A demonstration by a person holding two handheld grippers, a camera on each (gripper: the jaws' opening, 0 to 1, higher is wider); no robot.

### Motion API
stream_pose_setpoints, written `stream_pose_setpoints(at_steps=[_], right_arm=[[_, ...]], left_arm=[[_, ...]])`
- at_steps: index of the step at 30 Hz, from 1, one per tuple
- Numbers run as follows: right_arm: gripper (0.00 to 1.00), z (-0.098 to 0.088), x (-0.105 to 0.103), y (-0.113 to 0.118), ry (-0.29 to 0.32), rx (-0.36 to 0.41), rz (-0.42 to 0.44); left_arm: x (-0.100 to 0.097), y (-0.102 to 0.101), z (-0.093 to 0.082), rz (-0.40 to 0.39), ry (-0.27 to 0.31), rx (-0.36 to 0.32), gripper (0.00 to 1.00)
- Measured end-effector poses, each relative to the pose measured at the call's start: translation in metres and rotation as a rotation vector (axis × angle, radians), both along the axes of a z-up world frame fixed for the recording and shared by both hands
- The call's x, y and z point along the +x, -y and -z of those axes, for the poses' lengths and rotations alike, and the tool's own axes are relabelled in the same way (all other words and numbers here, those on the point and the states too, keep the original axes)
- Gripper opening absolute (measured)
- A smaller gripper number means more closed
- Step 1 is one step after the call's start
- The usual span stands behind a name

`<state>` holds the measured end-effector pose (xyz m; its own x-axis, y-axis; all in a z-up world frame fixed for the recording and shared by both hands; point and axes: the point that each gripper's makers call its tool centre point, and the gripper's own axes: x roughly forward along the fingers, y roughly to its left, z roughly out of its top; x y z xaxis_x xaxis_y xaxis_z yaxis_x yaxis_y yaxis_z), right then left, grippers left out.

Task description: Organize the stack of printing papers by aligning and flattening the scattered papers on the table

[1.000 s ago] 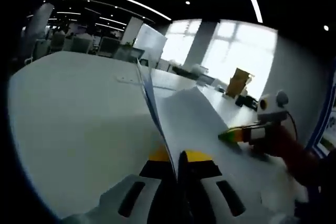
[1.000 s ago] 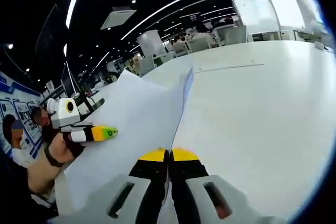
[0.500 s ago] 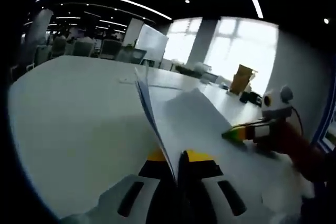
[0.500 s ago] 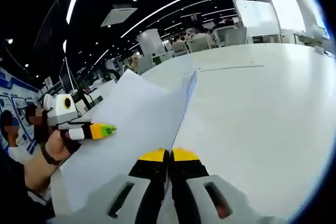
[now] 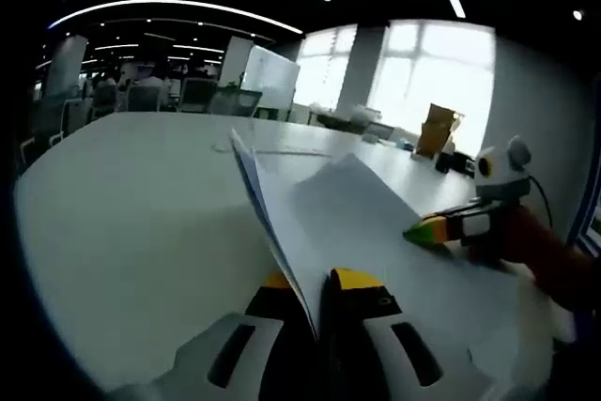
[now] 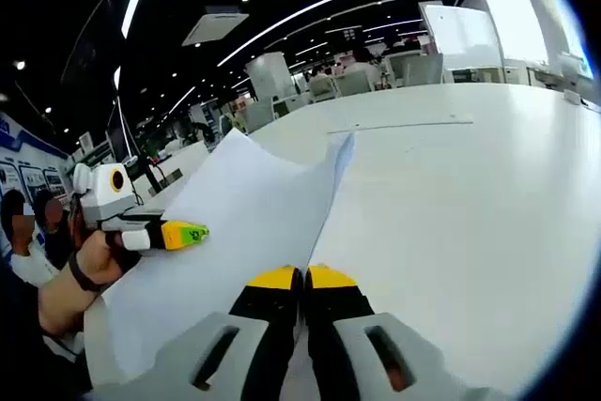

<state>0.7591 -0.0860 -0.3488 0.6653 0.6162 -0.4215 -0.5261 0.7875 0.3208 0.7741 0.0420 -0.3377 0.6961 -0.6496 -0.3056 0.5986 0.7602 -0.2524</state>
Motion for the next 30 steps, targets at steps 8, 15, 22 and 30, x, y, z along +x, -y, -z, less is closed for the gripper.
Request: stream_pose_setpoints(at_steps=[8,15,22,30], right_arm=[[0.00,-0.0002,0.0011,-0.0007,0.005,0.012,-0.004],[0.00,-0.0002,0.0022,-0.0002,-0.004,0.028,-0.003],[0.00,0.0007,0.0044,0.0007,-0.007,0.034,-0.002],[0.00,0.0010,0.0083,0.0024,-0.003,0.045,-0.010]], left_arm=[[0.0045,-0.0026,0.0012,0.002,0.000,0.008,0.13],[0.0035,-0.0018,0.0025,-0.002,-0.009,0.016,0.13],[0.0047,-0.0031,0.0050,-0.022,0.005,0.057,0.15],[0.0072,-0.0079,0.0052,-0.045,0.095,0.168,0.25]])
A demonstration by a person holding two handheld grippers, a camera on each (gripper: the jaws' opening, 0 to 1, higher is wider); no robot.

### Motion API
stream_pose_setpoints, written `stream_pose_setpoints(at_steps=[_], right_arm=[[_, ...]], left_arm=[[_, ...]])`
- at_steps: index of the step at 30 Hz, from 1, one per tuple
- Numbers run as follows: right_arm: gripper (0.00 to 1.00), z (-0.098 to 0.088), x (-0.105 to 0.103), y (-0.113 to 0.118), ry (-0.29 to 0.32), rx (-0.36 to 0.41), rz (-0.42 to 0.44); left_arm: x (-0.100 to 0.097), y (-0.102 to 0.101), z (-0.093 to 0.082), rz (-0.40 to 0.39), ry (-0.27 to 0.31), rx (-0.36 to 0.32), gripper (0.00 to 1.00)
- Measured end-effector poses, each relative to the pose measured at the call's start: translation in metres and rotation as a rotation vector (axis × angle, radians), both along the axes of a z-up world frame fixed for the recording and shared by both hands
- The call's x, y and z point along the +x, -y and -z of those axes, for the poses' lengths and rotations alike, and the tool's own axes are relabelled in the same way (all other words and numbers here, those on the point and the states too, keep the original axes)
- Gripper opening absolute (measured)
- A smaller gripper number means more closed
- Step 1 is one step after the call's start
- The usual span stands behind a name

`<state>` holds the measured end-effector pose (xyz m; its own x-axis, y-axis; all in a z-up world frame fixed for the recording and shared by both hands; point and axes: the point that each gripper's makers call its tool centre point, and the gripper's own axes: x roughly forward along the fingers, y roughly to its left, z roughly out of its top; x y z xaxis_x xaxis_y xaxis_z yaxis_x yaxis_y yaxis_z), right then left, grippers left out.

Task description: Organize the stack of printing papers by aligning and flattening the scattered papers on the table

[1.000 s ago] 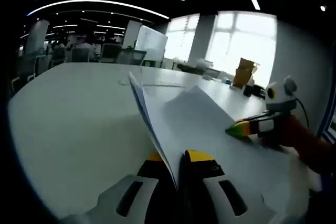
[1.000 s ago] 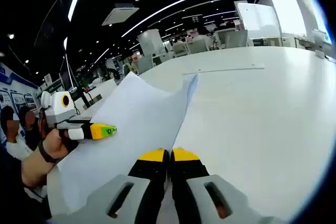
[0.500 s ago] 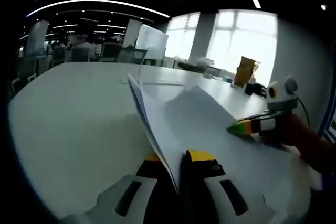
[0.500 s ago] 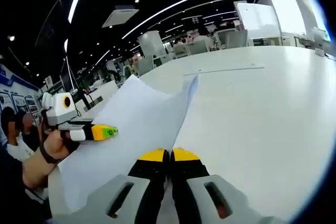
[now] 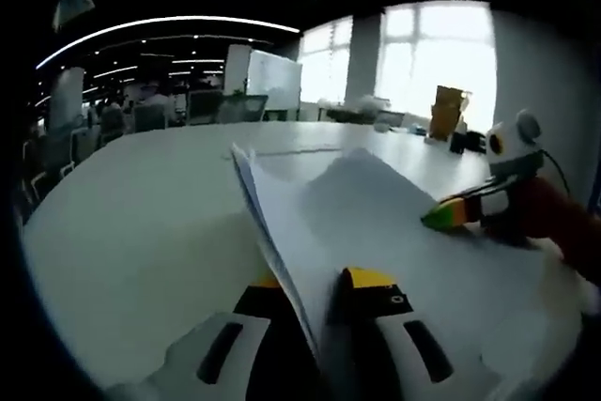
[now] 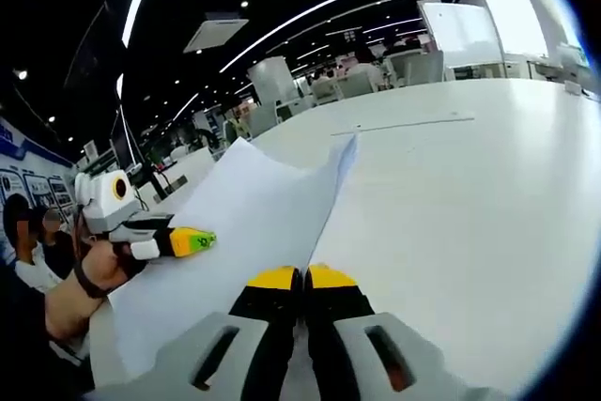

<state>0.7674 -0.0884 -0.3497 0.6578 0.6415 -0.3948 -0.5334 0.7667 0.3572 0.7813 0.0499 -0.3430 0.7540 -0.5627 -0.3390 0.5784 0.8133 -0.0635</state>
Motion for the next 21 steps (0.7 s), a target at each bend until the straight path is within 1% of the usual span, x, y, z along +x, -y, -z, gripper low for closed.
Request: stream_pose_setpoints(at_steps=[1,2,3,6,7,8,10,12,13,14,15,18,21], right_arm=[[0.00,0.000,0.000,0.000,0.001,-0.001,0.001],[0.00,0.000,0.001,0.000,0.004,-0.004,0.002],[0.00,0.000,0.001,0.001,0.007,-0.007,0.005],[0.00,0.000,0.003,0.001,0.022,-0.023,0.005],[0.00,0.000,0.003,0.001,0.027,-0.028,0.005],[0.00,0.000,0.003,0.001,0.030,-0.031,0.006],[0.02,0.000,0.004,0.002,0.037,-0.036,0.004],[0.04,-0.001,0.004,0.001,0.053,-0.045,-0.007],[0.06,-0.001,0.005,0.000,0.061,-0.049,-0.009],[0.08,-0.001,0.005,0.000,0.063,-0.049,-0.010],[0.11,-0.002,0.006,-0.001,0.070,-0.047,-0.014],[0.16,-0.004,0.002,-0.007,0.079,-0.039,-0.016],[0.21,-0.005,0.002,-0.008,0.085,-0.033,-0.013]], left_arm=[[0.000,-0.002,0.000,-0.006,0.023,0.035,0.27],[0.000,-0.003,0.000,-0.012,0.036,0.055,0.30],[-0.001,-0.004,0.000,-0.026,0.031,0.042,0.33],[0.002,-0.011,-0.002,-0.058,0.056,0.068,0.41],[0.004,-0.013,-0.003,-0.073,0.077,0.087,0.45],[0.006,-0.016,-0.005,-0.086,0.110,0.115,0.49],[0.006,-0.020,-0.008,-0.109,0.142,0.142,0.57],[0.005,-0.022,-0.008,-0.121,0.129,0.134,0.64],[0.006,-0.025,-0.006,-0.146,0.093,0.103,0.68],[0.006,-0.026,-0.004,-0.152,0.075,0.086,0.72],[0.006,-0.027,-0.002,-0.158,0.043,0.061,0.74],[0.003,-0.021,-0.002,-0.141,0.040,0.056,0.69],[0.006,-0.020,-0.001,-0.131,0.044,0.056,0.67]])
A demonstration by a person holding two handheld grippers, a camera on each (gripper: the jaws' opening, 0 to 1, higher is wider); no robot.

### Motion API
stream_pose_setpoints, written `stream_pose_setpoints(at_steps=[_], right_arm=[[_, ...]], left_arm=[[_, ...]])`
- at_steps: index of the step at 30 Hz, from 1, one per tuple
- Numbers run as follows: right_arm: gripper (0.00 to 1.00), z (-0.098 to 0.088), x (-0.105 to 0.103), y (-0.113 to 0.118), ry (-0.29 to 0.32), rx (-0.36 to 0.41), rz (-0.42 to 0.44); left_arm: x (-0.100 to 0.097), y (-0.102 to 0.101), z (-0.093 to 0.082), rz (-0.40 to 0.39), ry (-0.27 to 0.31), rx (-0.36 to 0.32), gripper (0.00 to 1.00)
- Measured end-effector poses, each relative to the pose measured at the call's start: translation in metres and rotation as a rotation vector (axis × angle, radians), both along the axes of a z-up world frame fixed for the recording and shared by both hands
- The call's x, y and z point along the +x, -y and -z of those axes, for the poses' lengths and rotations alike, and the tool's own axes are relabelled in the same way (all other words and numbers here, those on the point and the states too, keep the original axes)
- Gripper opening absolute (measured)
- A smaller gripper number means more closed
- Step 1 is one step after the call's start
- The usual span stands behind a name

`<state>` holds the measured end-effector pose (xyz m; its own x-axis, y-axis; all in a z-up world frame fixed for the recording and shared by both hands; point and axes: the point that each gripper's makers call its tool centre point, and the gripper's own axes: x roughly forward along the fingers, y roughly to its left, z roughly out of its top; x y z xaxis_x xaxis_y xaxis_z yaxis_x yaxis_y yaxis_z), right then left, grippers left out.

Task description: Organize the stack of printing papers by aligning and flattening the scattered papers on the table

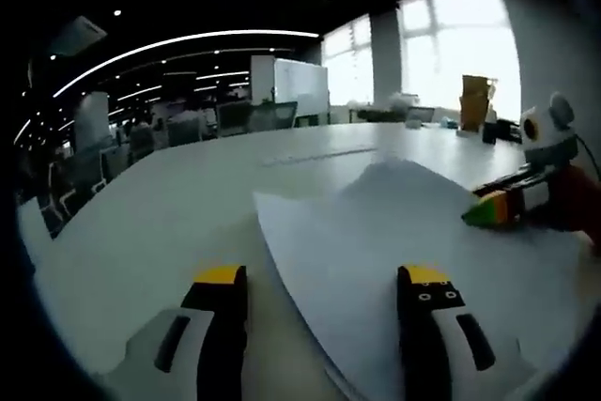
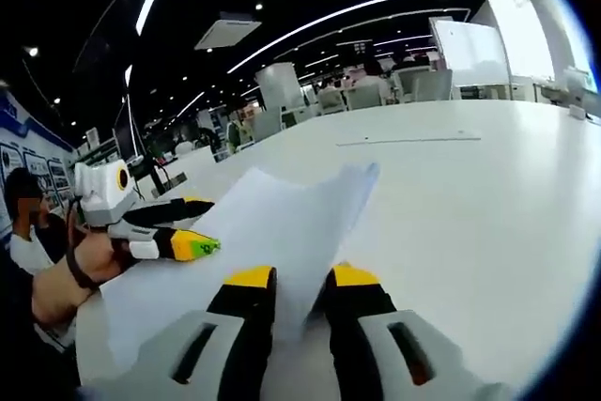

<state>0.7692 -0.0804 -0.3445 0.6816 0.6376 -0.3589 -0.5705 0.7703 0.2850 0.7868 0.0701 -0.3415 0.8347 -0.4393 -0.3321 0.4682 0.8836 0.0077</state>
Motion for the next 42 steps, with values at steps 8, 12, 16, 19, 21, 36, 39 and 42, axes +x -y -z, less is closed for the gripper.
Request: stream_pose_setpoints(at_steps=[8,12,16,19,21,36,39,42], right_arm=[[0.47,-0.001,0.008,0.008,0.066,-0.048,0.045],[0.53,-0.001,0.009,0.006,0.073,-0.056,0.044],[0.63,0.000,0.008,-0.001,0.094,-0.084,0.034],[0.68,0.002,0.012,0.007,0.109,-0.132,0.082],[0.74,0.003,0.014,0.011,0.115,-0.153,0.094],[0.88,-0.002,0.016,0.020,0.138,-0.136,0.143],[0.90,-0.003,0.017,0.022,0.121,-0.106,0.157],[0.90,-0.006,0.018,0.022,0.104,-0.052,0.159]], left_arm=[[0.003,0.005,0.002,0.031,-0.020,-0.027,0.61],[0.007,0.004,0.003,0.029,-0.020,-0.027,0.61],[0.011,-0.001,0.003,0.011,-0.020,-0.023,0.67],[0.016,-0.010,-0.002,-0.027,0.004,-0.030,0.67],[0.017,-0.011,-0.003,-0.032,0.008,-0.046,0.68],[0.008,-0.011,-0.008,-0.041,0.022,-0.070,0.76],[0.008,-0.012,-0.008,-0.049,0.020,-0.074,0.80],[0.007,-0.012,-0.008,-0.053,0.018,-0.077,0.85]])
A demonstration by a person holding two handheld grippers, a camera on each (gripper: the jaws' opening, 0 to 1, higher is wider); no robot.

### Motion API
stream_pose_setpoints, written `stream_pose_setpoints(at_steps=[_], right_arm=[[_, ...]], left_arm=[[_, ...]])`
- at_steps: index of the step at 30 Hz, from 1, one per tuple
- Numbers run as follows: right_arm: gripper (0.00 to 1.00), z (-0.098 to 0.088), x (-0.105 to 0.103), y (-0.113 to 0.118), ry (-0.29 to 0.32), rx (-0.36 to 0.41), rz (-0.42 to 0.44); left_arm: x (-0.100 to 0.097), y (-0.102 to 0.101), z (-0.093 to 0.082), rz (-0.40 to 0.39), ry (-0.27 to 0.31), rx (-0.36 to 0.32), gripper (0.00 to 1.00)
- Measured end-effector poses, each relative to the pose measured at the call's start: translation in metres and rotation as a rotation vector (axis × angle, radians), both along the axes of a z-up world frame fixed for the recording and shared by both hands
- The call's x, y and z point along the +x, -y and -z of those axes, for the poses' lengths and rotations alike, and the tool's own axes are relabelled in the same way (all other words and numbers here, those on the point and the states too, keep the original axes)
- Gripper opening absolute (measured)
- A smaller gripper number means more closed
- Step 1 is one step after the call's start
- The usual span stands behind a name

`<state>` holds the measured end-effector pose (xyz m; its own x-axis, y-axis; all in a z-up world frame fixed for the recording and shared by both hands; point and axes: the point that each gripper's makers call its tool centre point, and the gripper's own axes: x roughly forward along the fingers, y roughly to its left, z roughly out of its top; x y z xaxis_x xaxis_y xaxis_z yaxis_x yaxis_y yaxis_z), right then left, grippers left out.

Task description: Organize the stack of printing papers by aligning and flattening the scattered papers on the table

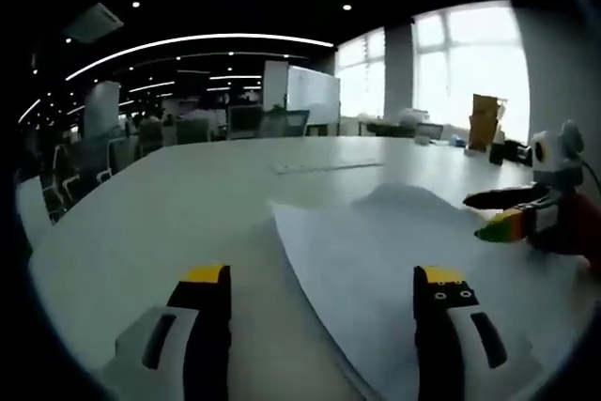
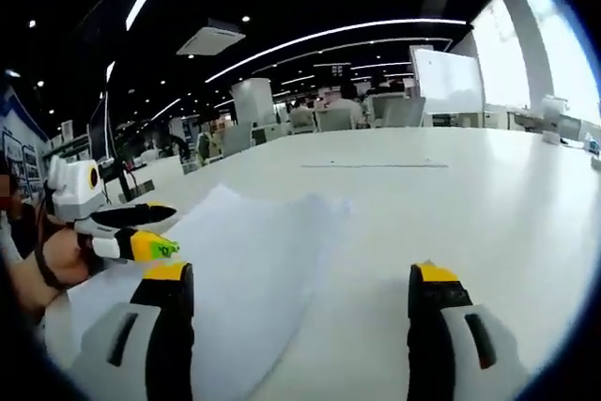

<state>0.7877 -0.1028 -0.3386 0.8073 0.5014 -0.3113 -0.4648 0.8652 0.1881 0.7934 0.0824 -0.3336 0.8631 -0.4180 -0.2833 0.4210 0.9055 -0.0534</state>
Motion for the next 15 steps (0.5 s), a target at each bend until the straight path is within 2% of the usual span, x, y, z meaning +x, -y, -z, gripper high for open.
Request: stream_pose_setpoints(at_steps=[8,15], right_arm=[[0.90,-0.002,0.001,0.002,-0.003,0.029,0.008],[0.90,-0.003,0.001,0.008,0.000,0.055,0.020]], left_arm=[[-0.004,-0.004,-0.002,-0.028,0.009,0.003,0.97],[-0.012,-0.005,-0.008,-0.025,0.031,-0.028,0.97]])
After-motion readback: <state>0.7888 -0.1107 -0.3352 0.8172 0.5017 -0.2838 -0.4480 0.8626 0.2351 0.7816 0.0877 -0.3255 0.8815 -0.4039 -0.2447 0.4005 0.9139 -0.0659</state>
